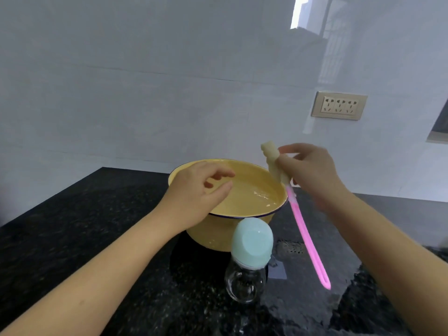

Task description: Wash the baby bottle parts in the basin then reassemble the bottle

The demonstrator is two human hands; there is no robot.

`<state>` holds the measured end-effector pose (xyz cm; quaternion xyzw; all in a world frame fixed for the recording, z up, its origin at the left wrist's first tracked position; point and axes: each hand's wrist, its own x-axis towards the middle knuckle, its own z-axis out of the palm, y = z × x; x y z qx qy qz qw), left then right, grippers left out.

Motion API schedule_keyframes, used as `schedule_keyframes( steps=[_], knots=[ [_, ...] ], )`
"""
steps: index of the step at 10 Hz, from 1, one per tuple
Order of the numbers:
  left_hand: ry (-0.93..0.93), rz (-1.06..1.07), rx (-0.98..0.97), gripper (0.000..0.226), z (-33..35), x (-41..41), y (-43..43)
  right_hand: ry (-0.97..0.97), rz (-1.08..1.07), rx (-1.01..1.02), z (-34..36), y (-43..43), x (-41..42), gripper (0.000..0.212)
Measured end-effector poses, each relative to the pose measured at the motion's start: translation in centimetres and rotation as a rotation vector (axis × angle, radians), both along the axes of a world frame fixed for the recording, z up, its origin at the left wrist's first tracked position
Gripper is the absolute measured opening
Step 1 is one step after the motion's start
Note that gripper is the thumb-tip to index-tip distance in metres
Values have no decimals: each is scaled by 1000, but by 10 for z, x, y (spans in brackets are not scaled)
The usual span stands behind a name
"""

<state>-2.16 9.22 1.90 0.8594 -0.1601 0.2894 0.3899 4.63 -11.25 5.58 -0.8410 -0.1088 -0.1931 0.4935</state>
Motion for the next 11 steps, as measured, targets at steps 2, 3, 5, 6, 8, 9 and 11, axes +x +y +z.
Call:
schedule_keyframes(
  steps=[2,3,5,6,8,9,11],
  knots=[
    [23,81,-195,19,-29,-26,13,26,-51,-16,-44,-23,-33,9],
    [65,124,-198,21,-48,-34,17,44,-71,0,-68,-32,-44,11],
    [193,178,-235,19,-72,-45,22,146,-103,-97,-120,-44,-56,9],
    [291,175,-249,17,-79,-44,23,198,-97,-208,-137,-47,-53,12],
    [393,140,-216,17,-87,-47,19,239,-49,-405,-147,-45,-53,4],
    [416,127,-206,16,-89,-47,19,185,-60,-553,-150,-45,-52,15],
    [432,83,-295,16,-82,-45,19,81,-89,-395,-136,-46,-48,12]
  ],
)
